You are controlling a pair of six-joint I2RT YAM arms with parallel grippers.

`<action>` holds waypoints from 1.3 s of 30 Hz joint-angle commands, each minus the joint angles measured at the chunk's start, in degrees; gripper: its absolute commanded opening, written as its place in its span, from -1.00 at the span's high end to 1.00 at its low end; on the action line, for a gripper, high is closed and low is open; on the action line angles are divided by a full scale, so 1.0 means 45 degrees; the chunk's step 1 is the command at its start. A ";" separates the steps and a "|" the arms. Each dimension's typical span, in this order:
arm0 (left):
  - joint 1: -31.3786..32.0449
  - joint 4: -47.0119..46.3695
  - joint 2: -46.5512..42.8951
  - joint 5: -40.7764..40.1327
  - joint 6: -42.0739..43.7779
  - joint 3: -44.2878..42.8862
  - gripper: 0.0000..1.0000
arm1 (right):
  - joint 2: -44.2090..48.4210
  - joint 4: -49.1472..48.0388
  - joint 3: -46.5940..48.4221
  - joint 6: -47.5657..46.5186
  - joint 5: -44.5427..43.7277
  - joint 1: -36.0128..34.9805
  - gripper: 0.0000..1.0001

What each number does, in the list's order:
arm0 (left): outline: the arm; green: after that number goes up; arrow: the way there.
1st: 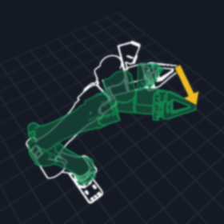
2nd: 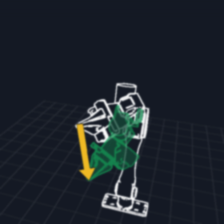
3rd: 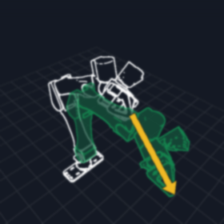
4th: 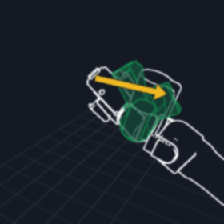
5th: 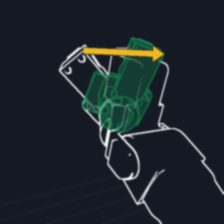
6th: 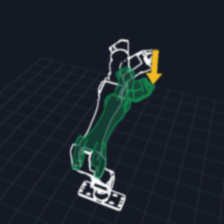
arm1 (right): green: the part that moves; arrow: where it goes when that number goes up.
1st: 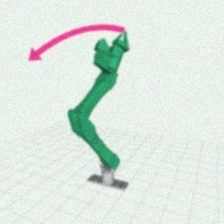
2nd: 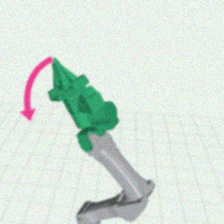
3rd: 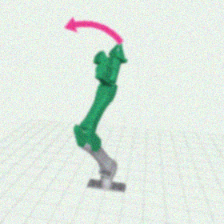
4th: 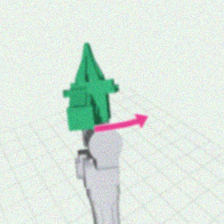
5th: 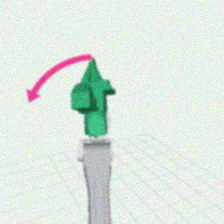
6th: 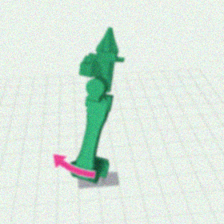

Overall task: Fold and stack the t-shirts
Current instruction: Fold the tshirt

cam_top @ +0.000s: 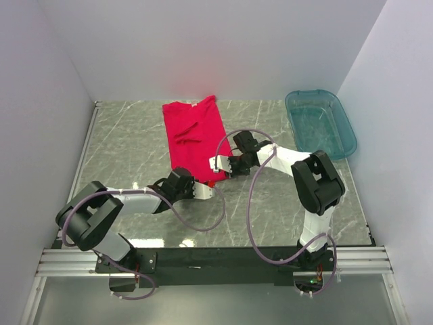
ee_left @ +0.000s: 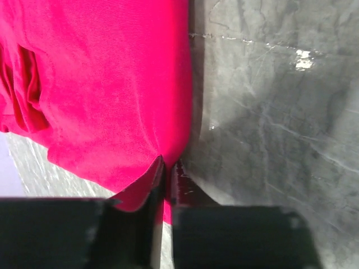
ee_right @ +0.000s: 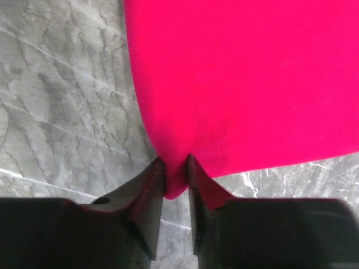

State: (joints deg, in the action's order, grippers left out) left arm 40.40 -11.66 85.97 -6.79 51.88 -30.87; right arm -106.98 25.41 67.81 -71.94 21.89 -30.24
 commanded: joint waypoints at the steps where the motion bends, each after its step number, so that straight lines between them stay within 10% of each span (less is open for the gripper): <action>1: -0.0091 -0.0670 0.0055 -0.0426 0.0093 0.0044 0.85 | -0.0153 -0.0198 0.0243 0.0089 0.0057 0.0021 0.49; 12: 0.0667 0.1435 -0.2324 0.1800 -0.0161 0.0532 0.99 | 0.1153 0.2181 -0.0068 -0.0243 0.1150 0.0118 1.00; 29: 0.5338 0.6032 -0.5176 0.4166 -0.2992 0.0608 0.99 | 0.6372 0.6974 -0.3606 -0.1319 0.1816 -0.0019 1.00; 39: -0.0687 0.2690 -0.2313 0.3403 -0.0788 -0.1787 0.99 | 0.0424 0.4627 0.4251 0.3266 0.0840 0.0899 1.00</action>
State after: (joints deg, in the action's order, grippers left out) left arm 44.27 6.76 71.37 9.23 43.99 -32.56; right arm -98.39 51.88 74.76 -66.39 27.83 -27.42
